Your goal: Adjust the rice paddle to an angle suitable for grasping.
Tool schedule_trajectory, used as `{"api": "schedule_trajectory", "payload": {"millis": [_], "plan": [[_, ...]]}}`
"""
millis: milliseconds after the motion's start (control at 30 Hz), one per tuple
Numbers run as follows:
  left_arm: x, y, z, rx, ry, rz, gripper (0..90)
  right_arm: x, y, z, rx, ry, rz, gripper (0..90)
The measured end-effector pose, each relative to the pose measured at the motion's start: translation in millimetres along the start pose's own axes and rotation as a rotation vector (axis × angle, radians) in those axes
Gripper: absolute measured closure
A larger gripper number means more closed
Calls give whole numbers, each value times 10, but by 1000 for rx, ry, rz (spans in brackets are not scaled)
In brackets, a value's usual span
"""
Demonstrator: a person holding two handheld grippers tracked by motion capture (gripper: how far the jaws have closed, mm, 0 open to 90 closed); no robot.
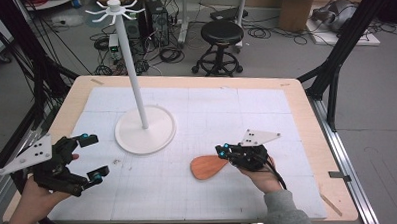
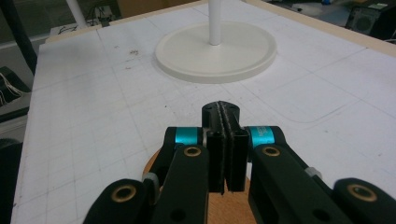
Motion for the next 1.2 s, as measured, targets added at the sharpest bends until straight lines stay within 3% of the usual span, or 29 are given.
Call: {"api": "schedule_trajectory", "payload": {"millis": [233,733,1200], "plan": [[18,-8,-16,4,0,7,17,-125,39,-58,-26,-40,19,887],[112,24,-88,3,-26,42,17,-469,93,-13,0,-80,66,887],[184,40,-141,10,-37,61,17,-797,171,-44,-4,-168,86,887]]}}
Point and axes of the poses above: each handheld gripper's, and its own axes: x roughly backward along the jaws, z roughly out of its top, y roughly to its right, the point moved 4 cm from there along -x, roughly forward along the jaws, and after that the axes turned 10 degrees about z, right-handed, at the moved point
